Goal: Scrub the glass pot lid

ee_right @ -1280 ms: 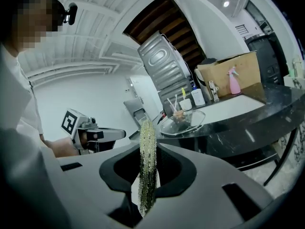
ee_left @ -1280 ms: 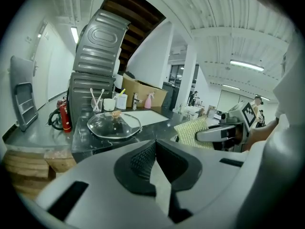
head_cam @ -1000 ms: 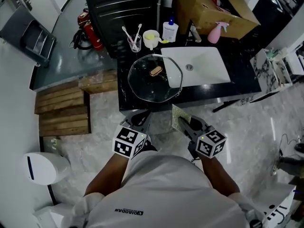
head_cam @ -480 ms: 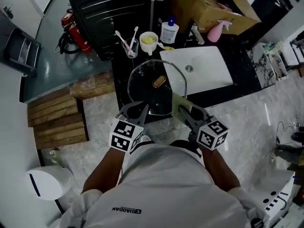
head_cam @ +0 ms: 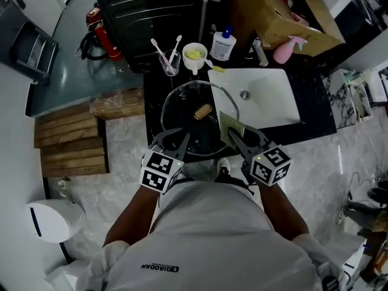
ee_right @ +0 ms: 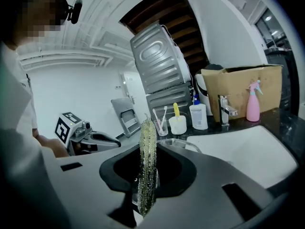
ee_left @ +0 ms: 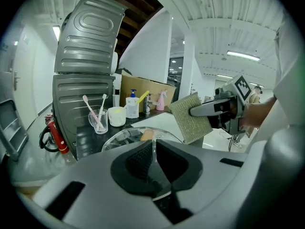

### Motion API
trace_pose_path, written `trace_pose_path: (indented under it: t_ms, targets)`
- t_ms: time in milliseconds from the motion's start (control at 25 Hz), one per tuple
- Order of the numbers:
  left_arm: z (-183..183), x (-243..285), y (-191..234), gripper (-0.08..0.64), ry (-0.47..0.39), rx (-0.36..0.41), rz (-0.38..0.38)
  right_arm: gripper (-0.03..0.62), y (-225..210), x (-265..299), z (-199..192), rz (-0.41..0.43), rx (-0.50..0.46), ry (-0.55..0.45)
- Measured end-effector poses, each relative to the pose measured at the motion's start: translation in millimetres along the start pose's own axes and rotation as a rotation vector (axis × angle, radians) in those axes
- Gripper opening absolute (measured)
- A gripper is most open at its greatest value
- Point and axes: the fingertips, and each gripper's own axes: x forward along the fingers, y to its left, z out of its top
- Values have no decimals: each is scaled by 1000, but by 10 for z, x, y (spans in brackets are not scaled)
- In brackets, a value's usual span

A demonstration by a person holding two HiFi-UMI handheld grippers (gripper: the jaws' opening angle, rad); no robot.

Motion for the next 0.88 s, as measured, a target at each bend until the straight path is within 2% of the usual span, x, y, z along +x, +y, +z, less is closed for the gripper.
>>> trace_pose_path:
  t_ms: [160, 320, 360, 440, 640, 800, 880]
  targets:
    - [85, 121, 37, 18, -20, -20, 53, 89, -103, 214, 248, 83, -56, 6]
    - [27, 250, 173, 19, 1, -23, 118, 89, -112, 534, 451, 168, -110, 9]
    - [21, 311, 181, 31, 10, -12, 118, 89, -136, 596, 488, 174, -126, 10]
    - [40, 461, 164, 122, 36, 17, 101, 89, -195, 702, 560, 180, -155, 9]
    - [-92, 973, 115, 205, 142, 117, 68, 89, -318, 851, 609, 202, -169, 13]
    - [-118, 1235, 46, 213, 173, 138, 12, 89, -308, 992, 674, 230, -204, 17]
    - [-127, 1277, 48, 213, 162, 162, 28, 89, -170, 1116, 693, 275, -271, 23]
